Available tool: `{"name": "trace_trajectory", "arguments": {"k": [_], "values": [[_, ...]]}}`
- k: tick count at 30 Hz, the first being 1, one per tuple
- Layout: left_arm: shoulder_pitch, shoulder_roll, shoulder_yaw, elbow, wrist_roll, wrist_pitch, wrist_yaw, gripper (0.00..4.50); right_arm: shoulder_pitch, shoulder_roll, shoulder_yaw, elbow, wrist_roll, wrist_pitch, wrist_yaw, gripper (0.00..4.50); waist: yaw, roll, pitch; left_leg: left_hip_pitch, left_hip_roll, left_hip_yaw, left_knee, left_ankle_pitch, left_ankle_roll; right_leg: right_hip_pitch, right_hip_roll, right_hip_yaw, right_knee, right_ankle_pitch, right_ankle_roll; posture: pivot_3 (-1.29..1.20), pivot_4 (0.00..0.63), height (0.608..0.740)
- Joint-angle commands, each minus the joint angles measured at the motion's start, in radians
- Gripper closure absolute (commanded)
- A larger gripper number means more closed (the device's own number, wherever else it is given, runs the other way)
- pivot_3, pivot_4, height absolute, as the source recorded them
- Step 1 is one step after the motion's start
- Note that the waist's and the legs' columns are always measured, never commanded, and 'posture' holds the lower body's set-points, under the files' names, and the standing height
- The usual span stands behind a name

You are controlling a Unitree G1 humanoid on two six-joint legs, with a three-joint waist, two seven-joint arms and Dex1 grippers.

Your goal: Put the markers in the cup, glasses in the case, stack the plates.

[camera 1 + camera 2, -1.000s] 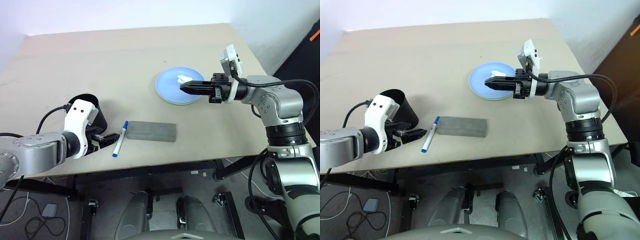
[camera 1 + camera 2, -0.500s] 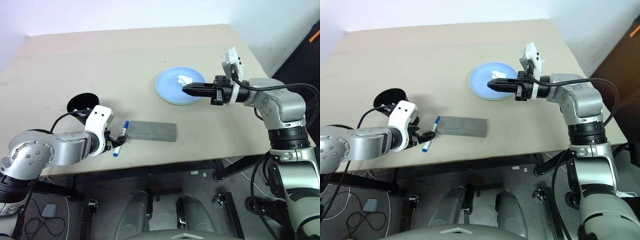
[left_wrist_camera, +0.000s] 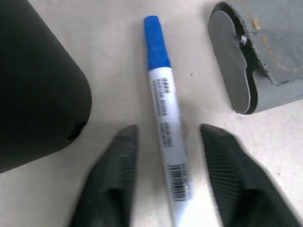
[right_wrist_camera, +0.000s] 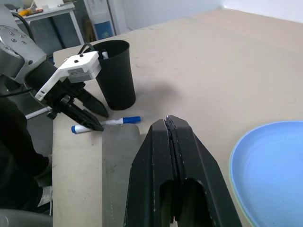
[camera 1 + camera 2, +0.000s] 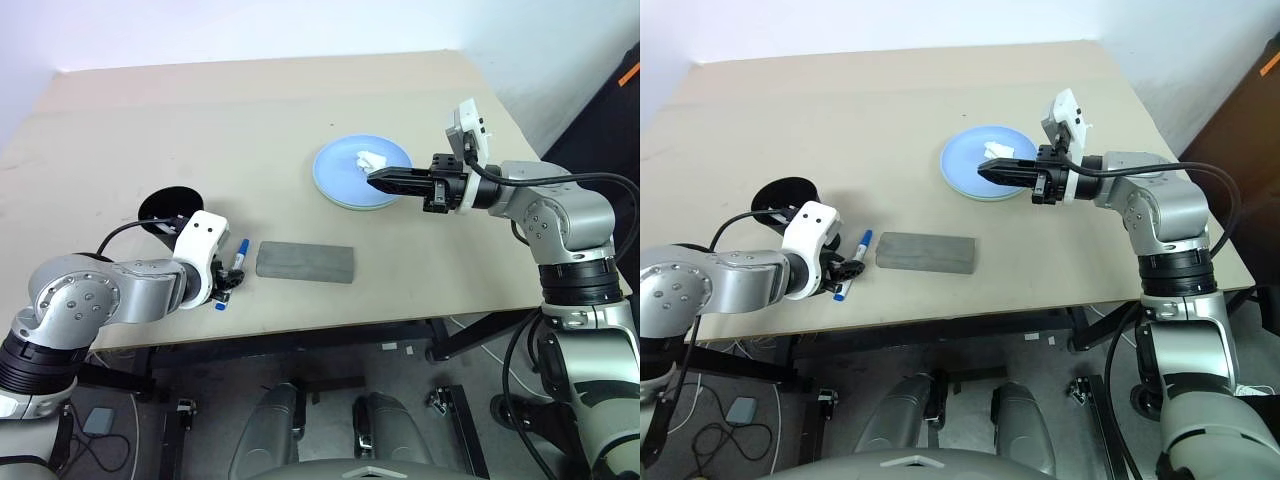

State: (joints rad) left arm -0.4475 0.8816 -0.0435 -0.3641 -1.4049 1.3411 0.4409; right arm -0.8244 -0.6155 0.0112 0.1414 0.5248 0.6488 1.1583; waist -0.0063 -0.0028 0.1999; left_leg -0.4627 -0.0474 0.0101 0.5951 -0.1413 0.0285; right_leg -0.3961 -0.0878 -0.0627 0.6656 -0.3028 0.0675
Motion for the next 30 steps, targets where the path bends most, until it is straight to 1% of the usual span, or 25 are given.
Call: {"name": "trace_trajectory", "arguments": {"k": [1, 2, 3, 8, 17, 23, 30], "values": [[0.007, -0.011, 0.026, -0.011, 0.007, 0.028, -0.006, 3.84, -0.021, -0.018, -0.031, -0.023, 0.011, -0.007, 0.001, 4.5, 0.0, 0.0, 0.0, 0.0, 0.0, 0.0, 0.0, 0.0, 0.0, 0.0, 0.0, 0.0, 0.0, 0.0, 0.0, 0.0, 0.15, 0.712], [0.006, -0.011, 0.033, -0.013, 0.01, 0.032, -0.007, 4.16, -0.024, -0.017, -0.03, -0.019, 0.009, -0.009, 0.002, 4.5, 0.0, 0.0, 0.0, 0.0, 0.0, 0.0, 0.0, 0.0, 0.0, 0.0, 0.0, 0.0, 0.0, 0.0, 0.0, 0.0, 0.15, 0.712], [0.006, -0.013, 0.038, -0.014, 0.013, 0.037, -0.007, 4.24, -0.026, -0.017, -0.029, -0.016, 0.007, -0.01, 0.002, 4.5, 0.0, 0.0, 0.0, 0.0, 0.0, 0.0, 0.0, 0.0, 0.0, 0.0, 0.0, 0.0, 0.0, 0.0, 0.0, 0.0, 0.15, 0.712], [-0.012, -0.027, 0.075, -0.032, 0.057, 0.026, -0.018, 4.24, -0.024, -0.013, -0.024, -0.012, 0.001, -0.019, 0.003, 4.5, 0.0, 0.0, 0.0, 0.0, 0.0, 0.0, 0.0, 0.0, 0.0, 0.0, 0.0, 0.0, 0.0, 0.0, 0.0, 0.0, 0.15, 0.712], [-0.029, -0.035, 0.099, -0.105, 0.181, 0.006, -0.121, 4.24, -0.024, -0.013, -0.025, -0.009, -0.005, -0.035, 0.005, 4.5, 0.0, 0.0, 0.0, -0.001, 0.0, 0.0, 0.0, 0.0, 0.0, 0.0, 0.0, 0.0, 0.0, 0.0, 0.0, 0.0, 0.15, 0.712], [-0.01, -0.018, 0.126, -0.151, 0.255, 0.0, -0.203, 4.24, -0.031, -0.012, -0.022, -0.003, -0.009, -0.047, 0.014, 4.5, -0.001, 0.0, 0.0, -0.001, 0.0, 0.0, 0.0, 0.0, 0.0, 0.0, 0.0, 0.0, 0.0, 0.0, 0.0, 0.0, 0.15, 0.712], [0.002, -0.003, 0.18, -0.212, 0.289, 0.032, -0.268, 4.24, -0.043, -0.007, -0.011, 0.015, -0.017, -0.075, 0.034, 4.5, -0.001, 0.0, 0.0, -0.001, 0.0, 0.0, 0.0, 0.0, 0.0, -0.001, 0.0, 0.0, 0.0, 0.0, 0.0, 0.0, 0.15, 0.712]]}}
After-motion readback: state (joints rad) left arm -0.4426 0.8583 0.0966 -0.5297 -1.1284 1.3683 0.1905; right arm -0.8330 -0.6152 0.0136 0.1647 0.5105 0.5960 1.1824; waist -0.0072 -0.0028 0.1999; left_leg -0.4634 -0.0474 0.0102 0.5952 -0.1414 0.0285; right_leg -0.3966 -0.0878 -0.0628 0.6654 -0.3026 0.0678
